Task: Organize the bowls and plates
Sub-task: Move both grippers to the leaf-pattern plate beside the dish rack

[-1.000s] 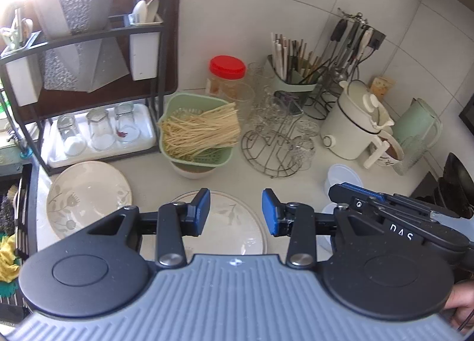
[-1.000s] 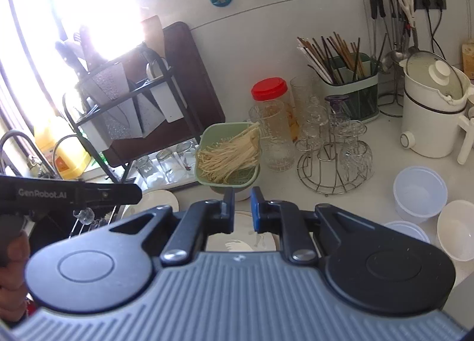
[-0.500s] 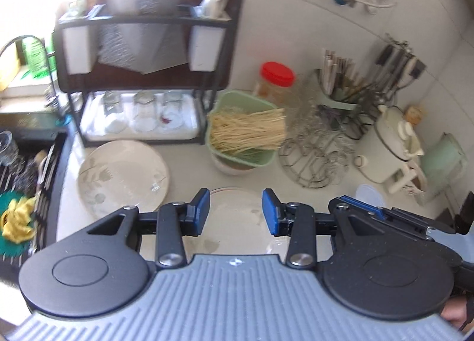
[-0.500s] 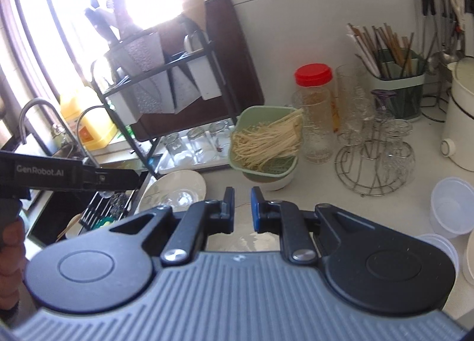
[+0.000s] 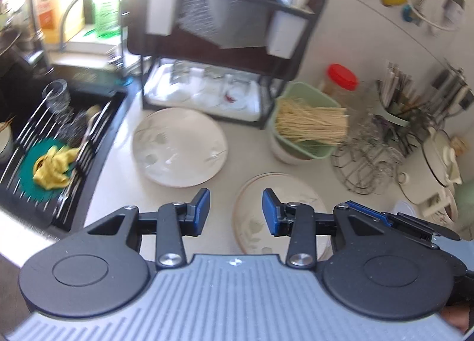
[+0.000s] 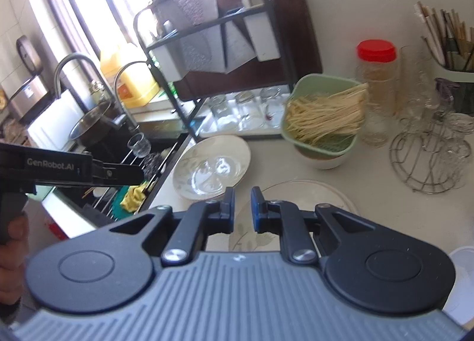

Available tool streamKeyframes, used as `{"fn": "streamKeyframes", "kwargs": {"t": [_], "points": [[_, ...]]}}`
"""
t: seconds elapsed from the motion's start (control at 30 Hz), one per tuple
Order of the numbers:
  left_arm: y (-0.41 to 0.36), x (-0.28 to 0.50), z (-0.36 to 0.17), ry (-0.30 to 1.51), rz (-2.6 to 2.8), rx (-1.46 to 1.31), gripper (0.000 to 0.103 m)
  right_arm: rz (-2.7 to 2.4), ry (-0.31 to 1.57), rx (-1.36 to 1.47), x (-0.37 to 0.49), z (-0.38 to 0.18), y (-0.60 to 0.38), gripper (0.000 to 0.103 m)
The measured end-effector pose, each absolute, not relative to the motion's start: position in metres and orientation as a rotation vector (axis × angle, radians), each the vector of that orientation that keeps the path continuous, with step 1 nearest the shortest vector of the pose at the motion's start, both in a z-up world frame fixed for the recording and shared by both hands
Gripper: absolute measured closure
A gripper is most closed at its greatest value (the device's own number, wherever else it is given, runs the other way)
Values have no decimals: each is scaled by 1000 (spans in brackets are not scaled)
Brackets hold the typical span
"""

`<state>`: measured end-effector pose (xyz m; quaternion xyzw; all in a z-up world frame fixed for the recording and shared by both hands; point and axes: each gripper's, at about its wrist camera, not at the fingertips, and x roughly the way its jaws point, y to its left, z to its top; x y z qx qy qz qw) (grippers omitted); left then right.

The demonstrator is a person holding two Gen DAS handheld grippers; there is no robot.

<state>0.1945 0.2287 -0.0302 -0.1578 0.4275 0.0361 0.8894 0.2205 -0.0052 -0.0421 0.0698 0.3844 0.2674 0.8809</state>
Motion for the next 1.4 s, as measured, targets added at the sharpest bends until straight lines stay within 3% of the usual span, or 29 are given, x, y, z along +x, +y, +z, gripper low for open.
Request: {"fn": "streamKeyframes", "kwargs": {"t": [0.33, 0.67, 0.97, 1.1, 1.4], "points": [[287, 200, -60, 927, 98, -371, 58, 560, 874, 124, 230, -60, 36, 88], [368, 259, -86, 925, -6, -262, 58, 399, 922, 186, 252, -99, 97, 88], [409, 314, -131, 952, -90, -218, 51, 274, 956, 180, 279, -122, 141, 87], [426, 341, -165, 1001, -116, -242, 47, 246, 1015, 208, 282, -141, 161, 72], [446, 395, -207, 1053, -227, -236, 47, 122, 1021, 347, 288, -165, 177, 72]]}}
